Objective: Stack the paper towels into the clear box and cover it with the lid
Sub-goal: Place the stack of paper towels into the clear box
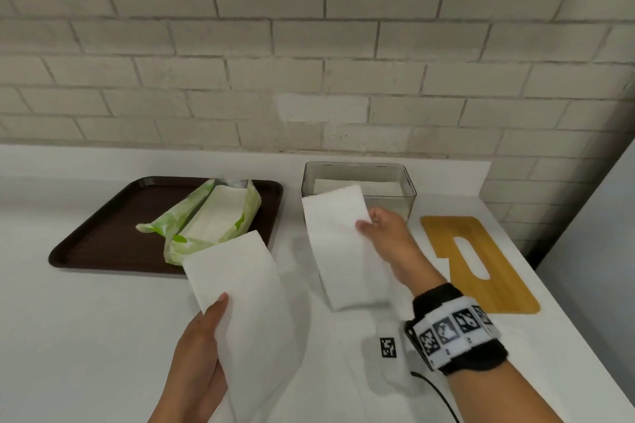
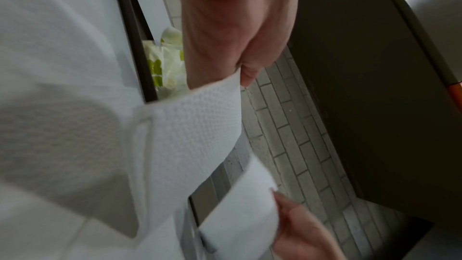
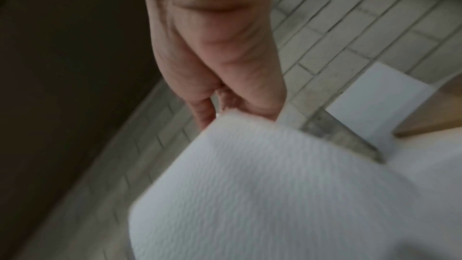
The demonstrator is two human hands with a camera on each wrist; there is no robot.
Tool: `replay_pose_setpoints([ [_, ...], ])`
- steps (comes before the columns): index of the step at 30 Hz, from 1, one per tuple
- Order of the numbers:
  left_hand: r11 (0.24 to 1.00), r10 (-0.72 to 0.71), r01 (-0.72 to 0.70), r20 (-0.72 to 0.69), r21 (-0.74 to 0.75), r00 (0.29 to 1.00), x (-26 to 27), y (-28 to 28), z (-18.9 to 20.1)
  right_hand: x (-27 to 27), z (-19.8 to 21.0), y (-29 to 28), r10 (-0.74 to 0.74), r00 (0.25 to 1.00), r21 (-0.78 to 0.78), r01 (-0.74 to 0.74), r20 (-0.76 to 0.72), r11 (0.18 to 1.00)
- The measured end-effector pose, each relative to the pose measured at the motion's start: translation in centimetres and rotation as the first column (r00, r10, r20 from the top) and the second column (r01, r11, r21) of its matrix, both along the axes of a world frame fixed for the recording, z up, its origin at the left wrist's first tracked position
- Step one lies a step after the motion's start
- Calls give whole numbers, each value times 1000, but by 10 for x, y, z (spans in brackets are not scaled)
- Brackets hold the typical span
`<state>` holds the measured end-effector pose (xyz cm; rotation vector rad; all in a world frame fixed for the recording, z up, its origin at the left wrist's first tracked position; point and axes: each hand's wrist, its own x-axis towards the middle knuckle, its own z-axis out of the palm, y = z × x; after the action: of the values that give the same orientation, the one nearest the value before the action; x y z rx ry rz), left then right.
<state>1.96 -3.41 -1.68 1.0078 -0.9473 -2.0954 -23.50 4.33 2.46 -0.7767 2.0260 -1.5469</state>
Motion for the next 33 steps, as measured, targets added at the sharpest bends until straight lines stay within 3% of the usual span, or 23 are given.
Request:
replay_pose_setpoints([
  [3, 997, -64, 64, -2, -31, 998, -16, 2, 9, 21, 45, 25, 81, 983, -342, -20, 165, 939],
  [5, 992, -117, 117, -6, -56, 993, -27, 7, 18, 39, 61, 36, 109, 985, -418, -43, 134, 908],
  [7, 984, -160, 159, -2, -85, 987, -38, 13, 26, 57, 57, 37, 21, 998, -347, -40, -60, 937],
  [10, 964, -213, 213, 15, -163, 977, -51, 23, 35, 72, 30, 33, -69, 940, -173, 11, -334, 985],
  [14, 914, -238, 246, 64, -322, 969, -61, 39, 42, 79, 8, 34, -89, 893, -29, 85, -442, 996],
  [18, 834, -180, 221, 129, -506, 975, -64, 44, 38, 78, 5, 41, -83, 963, -114, 55, -257, 992],
  [20, 822, -155, 195, 120, -535, 981, -64, 41, 36, 76, 5, 47, -4, 998, -163, -6, -56, 987],
  [22, 794, -126, 176, 126, -582, 984, -66, 38, 35, 75, 5, 51, 125, 982, -242, -88, 142, 966],
  [23, 781, -108, 162, 125, -603, 986, -67, 38, 36, 76, 5, 53, 163, 971, -274, -111, 173, 955],
  [29, 757, -41, 73, 65, -649, 997, -73, 38, 38, 77, 3, 50, 77, 994, -358, -45, 75, 933],
  [33, 768, -58, 82, 59, -636, 997, -76, 39, 38, 74, -11, 52, 79, 991, -252, -51, 106, 966],
])
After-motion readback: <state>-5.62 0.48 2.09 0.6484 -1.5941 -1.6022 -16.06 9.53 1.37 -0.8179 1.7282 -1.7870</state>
